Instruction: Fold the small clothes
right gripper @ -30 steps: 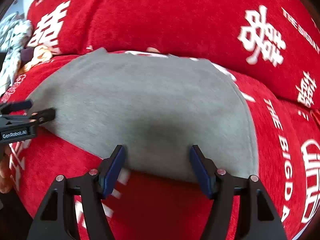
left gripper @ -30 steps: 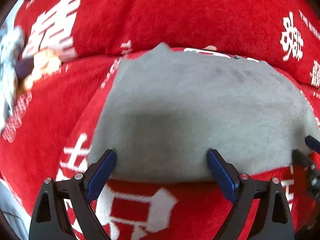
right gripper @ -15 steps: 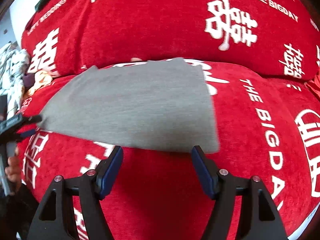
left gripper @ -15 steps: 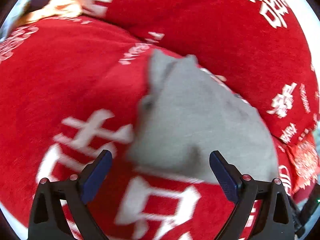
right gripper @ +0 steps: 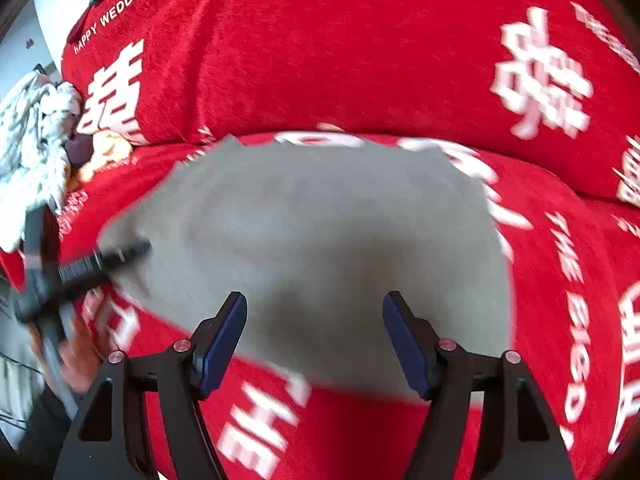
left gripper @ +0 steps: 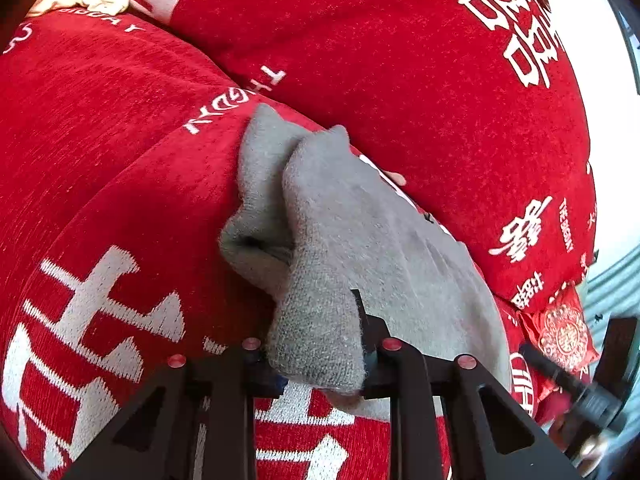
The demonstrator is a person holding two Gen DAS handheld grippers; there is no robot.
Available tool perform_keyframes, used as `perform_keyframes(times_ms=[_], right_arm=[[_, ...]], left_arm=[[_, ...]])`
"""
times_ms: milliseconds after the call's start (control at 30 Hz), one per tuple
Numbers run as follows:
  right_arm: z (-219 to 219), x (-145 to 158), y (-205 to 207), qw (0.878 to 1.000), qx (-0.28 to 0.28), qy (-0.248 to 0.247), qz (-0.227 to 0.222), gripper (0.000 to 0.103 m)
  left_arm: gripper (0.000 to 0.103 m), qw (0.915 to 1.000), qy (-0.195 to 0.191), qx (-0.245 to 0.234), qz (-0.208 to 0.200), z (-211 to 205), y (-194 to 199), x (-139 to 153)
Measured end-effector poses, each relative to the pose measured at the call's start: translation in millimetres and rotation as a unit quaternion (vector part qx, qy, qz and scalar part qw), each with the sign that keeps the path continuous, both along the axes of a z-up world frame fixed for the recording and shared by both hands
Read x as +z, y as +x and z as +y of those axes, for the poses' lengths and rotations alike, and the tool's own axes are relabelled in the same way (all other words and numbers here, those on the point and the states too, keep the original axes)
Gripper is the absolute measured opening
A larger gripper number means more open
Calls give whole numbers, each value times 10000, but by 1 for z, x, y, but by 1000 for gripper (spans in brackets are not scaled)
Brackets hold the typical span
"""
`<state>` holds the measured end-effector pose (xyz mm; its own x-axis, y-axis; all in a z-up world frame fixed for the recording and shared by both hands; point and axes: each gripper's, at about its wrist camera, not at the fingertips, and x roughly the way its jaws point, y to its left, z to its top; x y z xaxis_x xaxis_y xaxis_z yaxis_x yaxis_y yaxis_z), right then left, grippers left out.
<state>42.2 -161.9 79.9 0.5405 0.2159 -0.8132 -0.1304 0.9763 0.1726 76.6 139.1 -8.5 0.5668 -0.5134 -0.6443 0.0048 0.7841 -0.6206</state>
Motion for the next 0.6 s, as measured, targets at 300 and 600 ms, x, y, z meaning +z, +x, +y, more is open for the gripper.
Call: perform_keyframes(times_ms=[300,600], right_arm=[[122,-31,150,9864,671,158,1490,78],[240,-74,215,9550,1368,-1008,2432,79]], left_arm=[[25,9783,1932,163,-738,-54,-15,30],[25,9706,2231,38,-898,-66,-19,34]])
